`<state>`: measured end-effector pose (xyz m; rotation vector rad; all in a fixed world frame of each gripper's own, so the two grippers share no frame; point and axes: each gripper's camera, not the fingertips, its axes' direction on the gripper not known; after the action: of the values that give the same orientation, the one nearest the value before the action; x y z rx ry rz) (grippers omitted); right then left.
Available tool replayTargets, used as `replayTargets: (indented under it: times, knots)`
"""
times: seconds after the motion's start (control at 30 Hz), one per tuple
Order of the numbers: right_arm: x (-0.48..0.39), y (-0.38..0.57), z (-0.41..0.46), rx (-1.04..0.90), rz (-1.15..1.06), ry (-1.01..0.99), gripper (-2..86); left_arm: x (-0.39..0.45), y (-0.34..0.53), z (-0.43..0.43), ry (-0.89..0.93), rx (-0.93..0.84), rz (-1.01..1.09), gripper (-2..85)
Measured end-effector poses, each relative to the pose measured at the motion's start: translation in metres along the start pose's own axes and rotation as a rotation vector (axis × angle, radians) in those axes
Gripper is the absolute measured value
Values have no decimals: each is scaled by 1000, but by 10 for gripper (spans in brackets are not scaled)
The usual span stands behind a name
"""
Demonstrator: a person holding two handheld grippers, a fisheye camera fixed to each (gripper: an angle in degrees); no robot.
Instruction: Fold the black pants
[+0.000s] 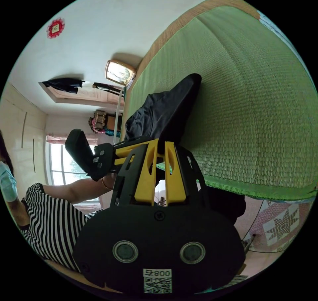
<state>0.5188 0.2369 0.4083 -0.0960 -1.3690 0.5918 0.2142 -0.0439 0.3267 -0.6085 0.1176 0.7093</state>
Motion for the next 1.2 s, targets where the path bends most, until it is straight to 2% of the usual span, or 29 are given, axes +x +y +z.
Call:
replayTargets:
  times: [0.37,0.5,0.73,0.97,1.2]
  knots:
    - [10,-19,-22,8,-11,-76,38,-1,17,-7,27,49,-33,26]
    - [34,-32,-37,84,60,-53,48,-4,26,-10,39,73,-43,23]
    - [78,-86,-33,165,180,-195,86,-10,49,-13,77,101,-37,22]
    - [95,-130,6,70,219,-195,89,-22,73,-6,99,104,-17,24]
    - [109,-151,28,37,225,-201,38,-39,95,2,150,123,-9,27]
